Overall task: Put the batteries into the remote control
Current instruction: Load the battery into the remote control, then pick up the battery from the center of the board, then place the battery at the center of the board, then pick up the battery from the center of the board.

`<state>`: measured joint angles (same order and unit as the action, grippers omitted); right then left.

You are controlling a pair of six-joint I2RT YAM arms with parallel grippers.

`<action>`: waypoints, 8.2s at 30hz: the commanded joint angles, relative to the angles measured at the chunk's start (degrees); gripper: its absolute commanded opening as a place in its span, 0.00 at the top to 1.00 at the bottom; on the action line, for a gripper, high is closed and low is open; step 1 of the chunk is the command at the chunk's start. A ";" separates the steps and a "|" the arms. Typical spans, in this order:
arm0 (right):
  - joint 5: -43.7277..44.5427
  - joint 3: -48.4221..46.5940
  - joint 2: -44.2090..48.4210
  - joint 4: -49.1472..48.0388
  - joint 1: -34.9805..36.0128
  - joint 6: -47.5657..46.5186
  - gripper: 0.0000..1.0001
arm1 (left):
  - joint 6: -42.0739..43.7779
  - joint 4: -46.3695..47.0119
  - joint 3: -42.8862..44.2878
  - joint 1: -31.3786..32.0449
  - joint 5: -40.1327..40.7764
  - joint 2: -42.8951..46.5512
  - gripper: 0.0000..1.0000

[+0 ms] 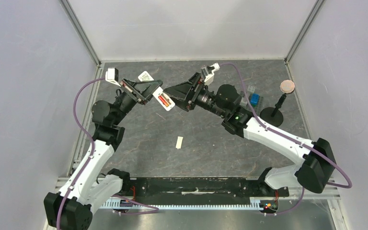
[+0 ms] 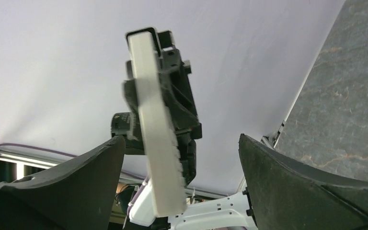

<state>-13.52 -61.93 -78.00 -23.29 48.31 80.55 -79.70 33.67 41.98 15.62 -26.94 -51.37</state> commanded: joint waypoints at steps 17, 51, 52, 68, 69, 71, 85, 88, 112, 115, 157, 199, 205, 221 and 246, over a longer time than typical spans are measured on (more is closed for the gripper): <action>29.50 0.68 -1.29 35.78 0.54 -35.88 0.41 | 31.00 -38.95 4.41 0.04 22.43 9.91 0.98; 27.64 -0.72 -19.34 32.48 -20.29 -79.58 0.29 | 33.38 -36.53 4.77 0.03 16.70 7.45 0.98; 26.44 -0.80 -19.42 32.99 -20.32 -84.18 0.28 | 33.43 -36.27 4.78 0.03 16.46 6.99 0.98; 14.63 -5.05 -22.13 46.63 -23.16 -130.51 0.26 | 34.61 -33.95 6.93 -0.06 15.59 1.96 0.98; 14.64 -5.41 -22.51 47.17 -23.44 -131.81 0.26 | 34.65 -33.97 6.90 -0.06 15.65 1.80 0.98; 14.03 -6.78 -23.26 48.50 -23.99 -133.67 0.26 | 34.79 -33.93 6.89 -0.15 15.77 1.42 0.98; 5.81 -13.54 -28.86 59.45 -28.34 -139.65 0.33 | 34.90 -31.52 6.45 -0.50 17.62 -0.36 0.98; 5.38 -13.57 -29.64 59.89 -28.71 -140.22 0.34 | 34.62 -30.89 6.45 -0.50 17.62 -0.96 0.98; 3.40 -15.72 -34.29 60.76 -30.53 -139.09 1.00 | 34.88 -29.19 8.37 -0.76 17.45 -4.19 0.98; 0.87 -16.82 -33.98 61.23 -30.60 -137.88 1.00 | 35.05 -29.44 8.83 -0.85 17.20 -4.34 0.98; 8.78 2.72 9.31 -3.87 5.89 -60.04 1.00 | 24.72 -17.96 7.34 -0.94 -5.46 -2.13 0.98; 34.82 20.31 -6.76 53.78 -6.41 26.74 1.00 | 29.14 -30.83 2.85 -0.94 6.52 6.68 0.98; 35.41 20.65 -5.61 52.67 -7.04 25.54 0.75 | 29.43 -31.80 2.76 -0.95 6.80 6.91 0.98; 47.31 24.81 14.33 34.62 -6.95 -20.89 0.47 | 30.35 -30.70 1.62 -1.03 8.04 7.14 0.98; 3.40 10.99 -3.59 59.23 -8.99 -131.60 0.40 | 33.50 -30.92 4.46 -1.11 7.50 4.62 0.98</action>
<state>-6.26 -45.95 -77.69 27.73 39.72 -42.54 -49.23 0.51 43.46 14.81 -19.55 -46.78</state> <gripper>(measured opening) 0.594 0.306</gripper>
